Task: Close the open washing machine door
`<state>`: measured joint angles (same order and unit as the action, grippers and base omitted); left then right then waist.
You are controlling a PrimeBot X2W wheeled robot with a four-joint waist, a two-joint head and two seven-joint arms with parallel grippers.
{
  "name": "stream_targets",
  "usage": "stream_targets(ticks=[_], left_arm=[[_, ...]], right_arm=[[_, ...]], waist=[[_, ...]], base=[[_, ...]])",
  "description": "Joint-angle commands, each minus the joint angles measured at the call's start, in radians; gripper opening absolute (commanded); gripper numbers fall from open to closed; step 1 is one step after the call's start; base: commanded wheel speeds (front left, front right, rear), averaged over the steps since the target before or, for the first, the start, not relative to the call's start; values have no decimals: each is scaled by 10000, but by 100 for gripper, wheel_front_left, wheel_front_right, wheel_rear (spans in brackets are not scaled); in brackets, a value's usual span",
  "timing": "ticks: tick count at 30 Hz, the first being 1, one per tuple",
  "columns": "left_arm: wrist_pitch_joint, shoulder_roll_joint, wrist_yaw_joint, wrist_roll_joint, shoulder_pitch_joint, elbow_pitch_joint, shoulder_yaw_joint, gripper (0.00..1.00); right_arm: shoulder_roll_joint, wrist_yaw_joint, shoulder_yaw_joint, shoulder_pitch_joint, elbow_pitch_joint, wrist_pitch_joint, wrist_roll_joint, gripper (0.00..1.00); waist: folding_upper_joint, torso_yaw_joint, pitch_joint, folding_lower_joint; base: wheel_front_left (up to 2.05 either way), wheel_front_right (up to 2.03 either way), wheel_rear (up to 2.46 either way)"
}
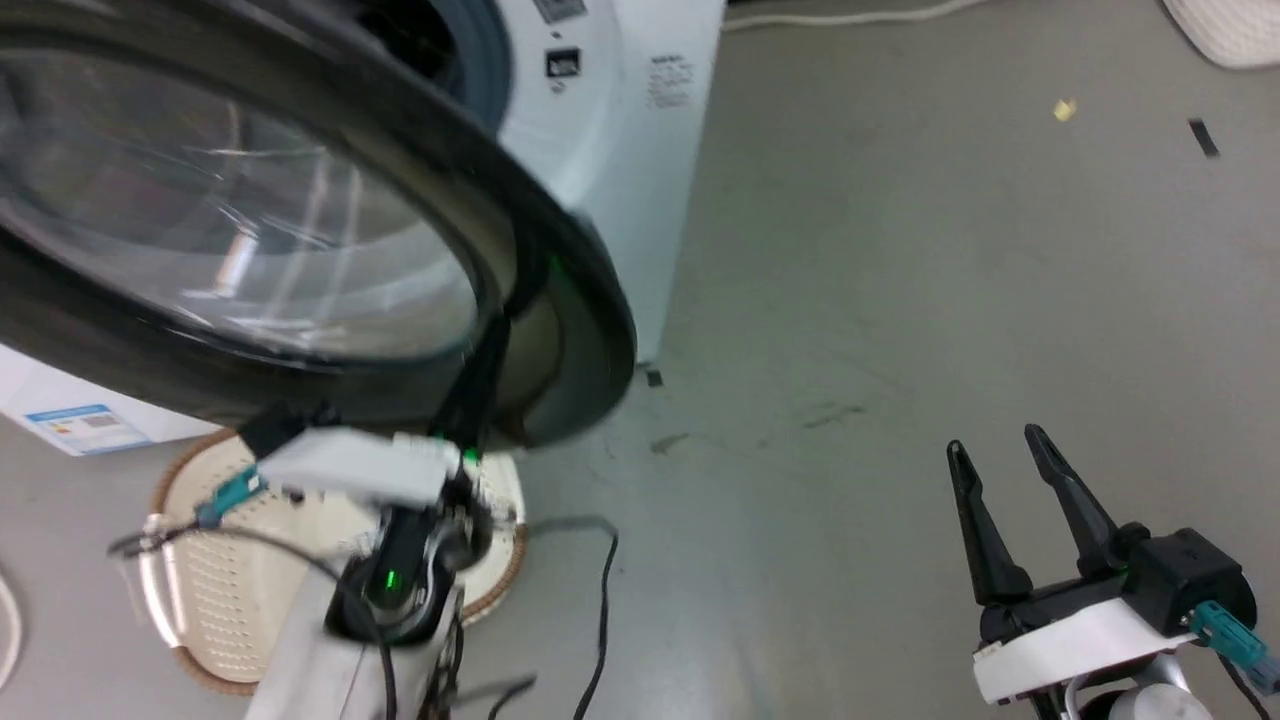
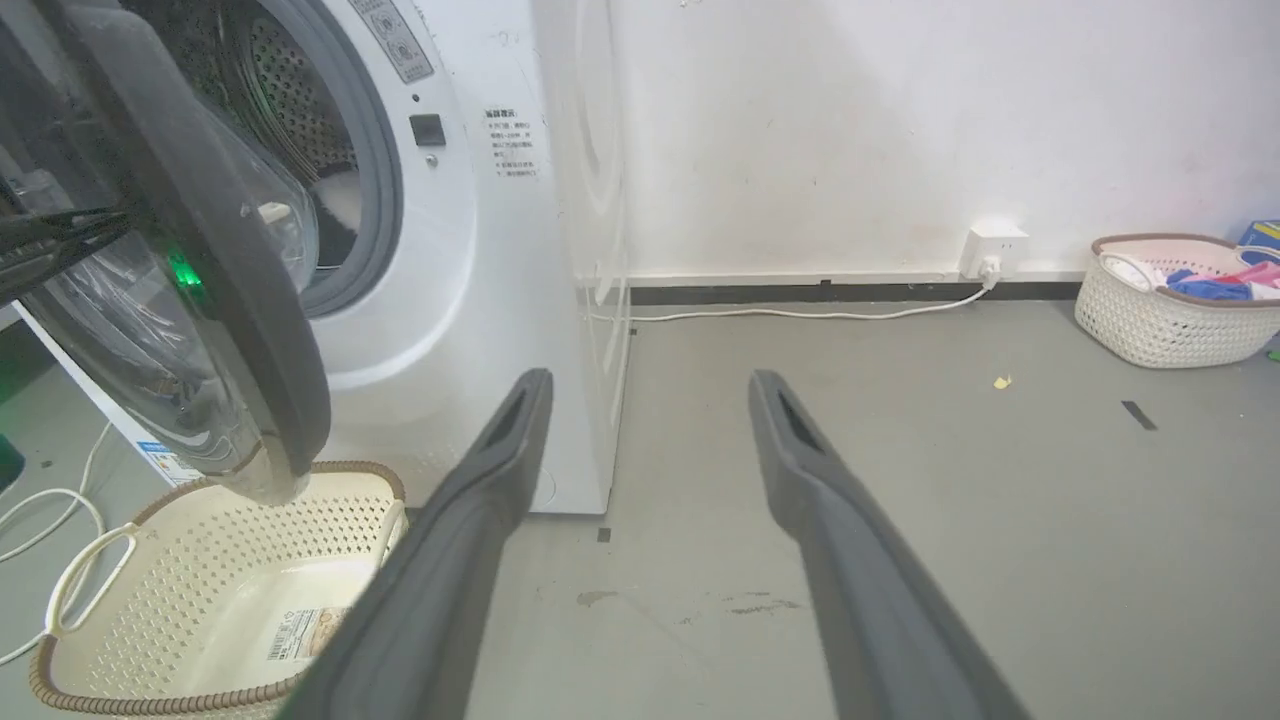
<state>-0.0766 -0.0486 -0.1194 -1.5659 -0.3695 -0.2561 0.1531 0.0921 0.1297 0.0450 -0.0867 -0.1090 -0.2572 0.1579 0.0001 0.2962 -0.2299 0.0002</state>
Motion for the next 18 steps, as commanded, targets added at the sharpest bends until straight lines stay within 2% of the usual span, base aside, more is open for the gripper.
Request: stream_targets(ticks=[1, 8, 12, 15, 16, 17, 18], left_arm=[[304, -17, -96, 22, -484, -338, 73, 0], [1425, -17, -109, 145, -1984, -1817, 645, 0], [1611, -99, -111, 320, -1805, -1773, 723, 0], [1726, -418, -111, 703, -1222, -1358, 965, 0], [1811, -619, -111, 1011, -969, -1172, 1156, 32], [1951, -813, -111, 1316, -695, -992, 1337, 85], [2101, -996, -112, 1604, -418, -835, 1522, 100]], right_arm=[[-48, 10, 58, -165, -21, -46, 32, 100], [-51, 10, 161, -188, -100, -46, 40, 100], [-28, 10, 140, -151, -124, -46, 24, 100], [-16, 10, 96, -14, -139, -46, -30, 100], [-2, 10, 79, 55, -136, -46, -50, 100], [24, 10, 63, 132, -135, -46, -67, 100], [51, 10, 37, 218, -132, -46, -79, 100]], waist=[[-1, 144, -178, -2], [-1, -27, -144, -2], [-1, -278, 75, -2], [-1, -530, 394, -2], [-1, -643, 515, -2], [-1, -756, 636, -2], [-1, -893, 770, -2]], base=[[0, 0, 0], [0, 0, 0], [0, 0, 0], [0, 0, 0], [0, 0, 0], [0, 0, 0], [0, 0, 0]])
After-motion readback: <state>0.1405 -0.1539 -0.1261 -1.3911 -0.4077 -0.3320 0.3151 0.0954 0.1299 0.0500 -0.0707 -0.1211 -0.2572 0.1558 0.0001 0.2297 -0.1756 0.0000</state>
